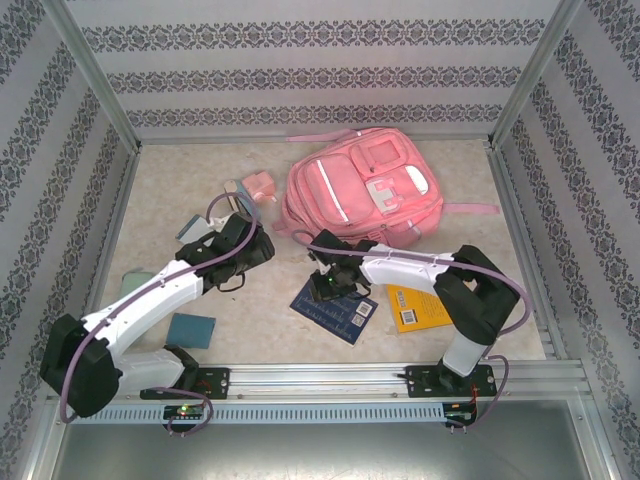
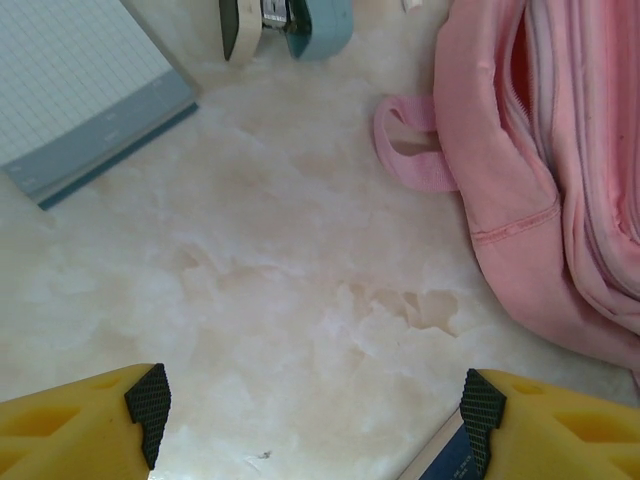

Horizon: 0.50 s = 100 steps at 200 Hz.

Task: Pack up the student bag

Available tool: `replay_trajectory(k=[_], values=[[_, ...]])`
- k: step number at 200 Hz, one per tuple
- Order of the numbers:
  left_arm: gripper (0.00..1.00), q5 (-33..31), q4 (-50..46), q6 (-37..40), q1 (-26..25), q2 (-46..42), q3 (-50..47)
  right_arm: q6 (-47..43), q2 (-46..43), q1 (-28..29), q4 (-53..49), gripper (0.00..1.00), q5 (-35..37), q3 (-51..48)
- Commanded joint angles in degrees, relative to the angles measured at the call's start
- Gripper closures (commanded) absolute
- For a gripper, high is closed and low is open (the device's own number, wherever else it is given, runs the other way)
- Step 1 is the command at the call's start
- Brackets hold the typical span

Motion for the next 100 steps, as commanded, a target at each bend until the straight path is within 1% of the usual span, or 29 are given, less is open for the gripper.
replay_trajectory(k=[1,55,100], values=[[0.21,-3.3,-4.4,1.8,0.9,-2.6,-0.4,2.3,2.3,1.1,4.5,0.78,-0.3,1.8],[0.21,-5.0,-7.4,1.7,1.4,-6.5,-0.6,2.1,11.4,1.7,5.2,0.78,-2.4,9.1],[0.21,-5.2,-8.5,1.5,1.7,-8.9,-1.6,1.6,19.0,1.0,2.7,0.78,-0.7,21.4]])
